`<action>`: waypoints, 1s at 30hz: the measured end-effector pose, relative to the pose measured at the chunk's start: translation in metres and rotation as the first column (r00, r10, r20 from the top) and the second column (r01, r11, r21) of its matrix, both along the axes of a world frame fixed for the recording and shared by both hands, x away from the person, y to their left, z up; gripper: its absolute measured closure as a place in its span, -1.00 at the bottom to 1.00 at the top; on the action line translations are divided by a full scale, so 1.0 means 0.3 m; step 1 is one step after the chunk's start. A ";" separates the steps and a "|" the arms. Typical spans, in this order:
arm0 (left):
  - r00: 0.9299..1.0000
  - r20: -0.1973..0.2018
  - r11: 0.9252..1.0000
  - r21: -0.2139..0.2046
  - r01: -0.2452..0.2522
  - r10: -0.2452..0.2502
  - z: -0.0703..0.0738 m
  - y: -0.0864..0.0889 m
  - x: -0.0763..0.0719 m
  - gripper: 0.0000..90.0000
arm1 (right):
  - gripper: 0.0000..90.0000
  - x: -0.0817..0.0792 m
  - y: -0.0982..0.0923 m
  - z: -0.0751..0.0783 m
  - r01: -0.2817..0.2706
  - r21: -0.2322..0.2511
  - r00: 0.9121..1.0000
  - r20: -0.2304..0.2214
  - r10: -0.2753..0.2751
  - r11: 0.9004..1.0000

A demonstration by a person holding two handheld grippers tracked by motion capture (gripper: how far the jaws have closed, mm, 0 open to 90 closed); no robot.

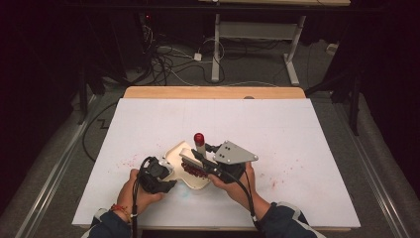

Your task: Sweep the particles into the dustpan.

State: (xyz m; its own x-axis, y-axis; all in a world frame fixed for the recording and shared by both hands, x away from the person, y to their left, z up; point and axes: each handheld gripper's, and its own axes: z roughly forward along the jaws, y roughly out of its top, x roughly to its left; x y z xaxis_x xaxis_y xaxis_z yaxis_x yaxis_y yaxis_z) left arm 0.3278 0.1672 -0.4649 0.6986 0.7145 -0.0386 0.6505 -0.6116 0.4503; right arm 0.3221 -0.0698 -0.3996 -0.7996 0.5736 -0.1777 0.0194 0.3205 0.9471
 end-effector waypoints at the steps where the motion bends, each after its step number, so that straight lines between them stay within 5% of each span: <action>1: 1.000 0.002 1.000 -0.003 -0.006 0.006 -0.002 0.003 0.001 0.42 | 0.56 0.000 -0.003 0.001 0.008 0.006 1.000 -0.001 -0.008 1.000; 14: 0.999 0.013 0.999 -0.005 -0.045 0.045 -0.009 0.041 0.010 0.42 | 0.56 0.013 -0.081 0.050 0.025 0.047 1.000 -0.012 -0.024 0.999; 30: 0.995 0.017 0.995 -0.025 -0.101 0.101 -0.022 0.088 0.013 0.41 | 0.56 0.019 -0.290 0.103 0.061 0.053 0.997 -0.043 -0.059 0.997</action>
State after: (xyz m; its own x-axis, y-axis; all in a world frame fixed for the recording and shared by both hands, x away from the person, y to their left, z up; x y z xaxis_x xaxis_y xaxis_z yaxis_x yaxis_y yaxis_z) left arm 0.3317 0.1936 -0.4715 0.6234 0.7806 -0.0443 0.6999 -0.5319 0.4767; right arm 0.3277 -0.1569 -0.3689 -0.7694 0.6288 -0.1126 0.0766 0.2658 0.9610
